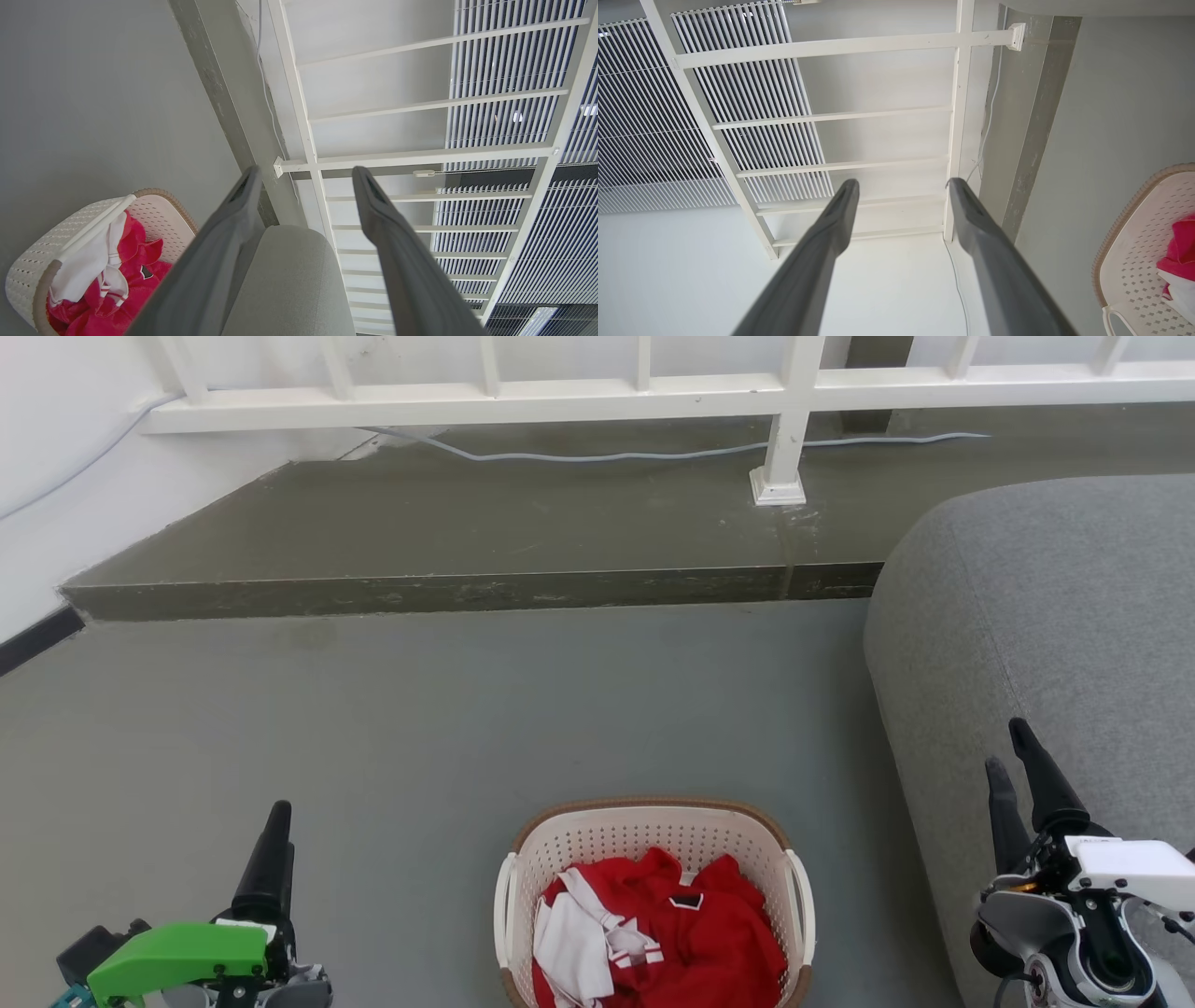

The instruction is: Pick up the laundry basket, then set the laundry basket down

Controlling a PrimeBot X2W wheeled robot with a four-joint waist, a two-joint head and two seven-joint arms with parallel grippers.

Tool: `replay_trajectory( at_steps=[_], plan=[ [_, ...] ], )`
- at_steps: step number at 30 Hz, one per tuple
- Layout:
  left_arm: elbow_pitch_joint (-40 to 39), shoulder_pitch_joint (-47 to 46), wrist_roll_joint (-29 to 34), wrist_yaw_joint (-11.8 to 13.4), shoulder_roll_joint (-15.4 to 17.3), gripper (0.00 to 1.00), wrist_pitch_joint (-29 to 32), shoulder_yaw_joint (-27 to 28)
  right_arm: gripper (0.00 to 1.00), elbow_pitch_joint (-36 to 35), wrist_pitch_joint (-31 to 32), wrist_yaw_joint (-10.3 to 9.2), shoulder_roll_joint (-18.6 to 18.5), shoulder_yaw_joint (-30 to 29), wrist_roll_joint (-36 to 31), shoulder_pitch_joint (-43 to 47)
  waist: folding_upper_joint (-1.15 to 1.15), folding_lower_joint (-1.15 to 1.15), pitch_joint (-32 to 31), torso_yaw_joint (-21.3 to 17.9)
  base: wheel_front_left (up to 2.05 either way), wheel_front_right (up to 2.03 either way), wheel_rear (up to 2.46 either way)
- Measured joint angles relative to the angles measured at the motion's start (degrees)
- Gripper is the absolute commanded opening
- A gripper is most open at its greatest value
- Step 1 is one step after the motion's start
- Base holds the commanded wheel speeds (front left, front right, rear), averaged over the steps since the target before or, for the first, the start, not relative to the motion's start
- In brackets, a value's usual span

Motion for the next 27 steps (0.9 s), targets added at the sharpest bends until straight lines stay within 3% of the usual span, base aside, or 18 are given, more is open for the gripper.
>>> replay_trajectory(
  at_steps=[6, 27],
  plan=[
    [-0.3, 0.0, 4.4, 0.0, 0.4, 1.00, -1.1, -0.7, 1.00, -1.7, -1.2, 0.00, -1.0, 1.1, -2.6, 0.0, 0.00, 0.00, 0.0, 0.0, 0.00, 0.00, 0.00],
    [-3.8, -0.1, 27.8, 0.8, 0.8, 1.00, -4.9, -3.1, 1.00, -4.0, -8.4, 0.04, -8.1, 11.4, -23.5, -0.2, 0.00, 0.00, 0.4, 0.3, 0.00, 0.00, 0.00]
  ],
)
